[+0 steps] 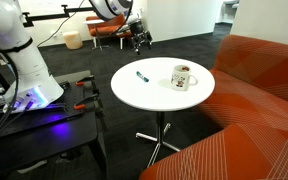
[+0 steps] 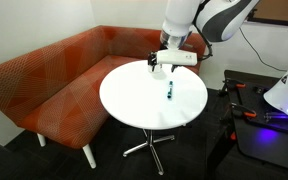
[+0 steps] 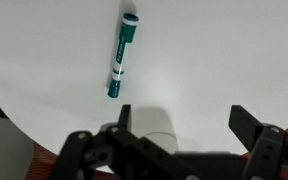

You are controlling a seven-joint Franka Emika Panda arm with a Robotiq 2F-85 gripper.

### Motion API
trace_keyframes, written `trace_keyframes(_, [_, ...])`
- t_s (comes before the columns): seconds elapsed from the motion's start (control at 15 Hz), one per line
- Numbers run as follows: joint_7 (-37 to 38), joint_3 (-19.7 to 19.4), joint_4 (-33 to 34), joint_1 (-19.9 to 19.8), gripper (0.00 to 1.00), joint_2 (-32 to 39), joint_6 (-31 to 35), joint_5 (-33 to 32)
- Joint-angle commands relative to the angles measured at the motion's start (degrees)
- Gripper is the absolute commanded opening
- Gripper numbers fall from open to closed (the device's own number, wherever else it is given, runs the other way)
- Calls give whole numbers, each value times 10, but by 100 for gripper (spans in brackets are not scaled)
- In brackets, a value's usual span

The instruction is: Move the mug across the table then put the marker in it

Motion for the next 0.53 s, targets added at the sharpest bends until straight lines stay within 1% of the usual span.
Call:
trace_keyframes(0.0, [60, -12, 9, 12, 100, 25, 6, -1])
trace_keyframes(0.2, [72, -11, 10, 10, 100, 39, -4, 23])
trace_keyframes(0.47, [56, -18, 9, 4, 100, 57, 9, 66])
